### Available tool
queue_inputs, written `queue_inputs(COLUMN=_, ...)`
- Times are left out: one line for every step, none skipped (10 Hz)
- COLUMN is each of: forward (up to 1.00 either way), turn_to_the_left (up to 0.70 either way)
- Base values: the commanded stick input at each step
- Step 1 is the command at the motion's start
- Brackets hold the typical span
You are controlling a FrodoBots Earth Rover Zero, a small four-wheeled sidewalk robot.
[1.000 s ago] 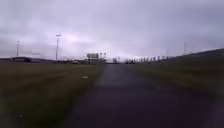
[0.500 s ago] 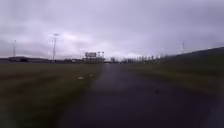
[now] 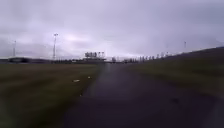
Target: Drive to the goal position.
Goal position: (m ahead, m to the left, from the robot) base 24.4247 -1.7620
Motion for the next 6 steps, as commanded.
queue_inputs(forward=1.0, turn_to_the_left=0.0)
queue_inputs(forward=1.0, turn_to_the_left=-0.01)
queue_inputs(forward=1.0, turn_to_the_left=-0.02)
queue_inputs(forward=1.0, turn_to_the_left=-0.02)
queue_inputs(forward=1.0, turn_to_the_left=-0.05)
queue_inputs(forward=1.0, turn_to_the_left=-0.12)
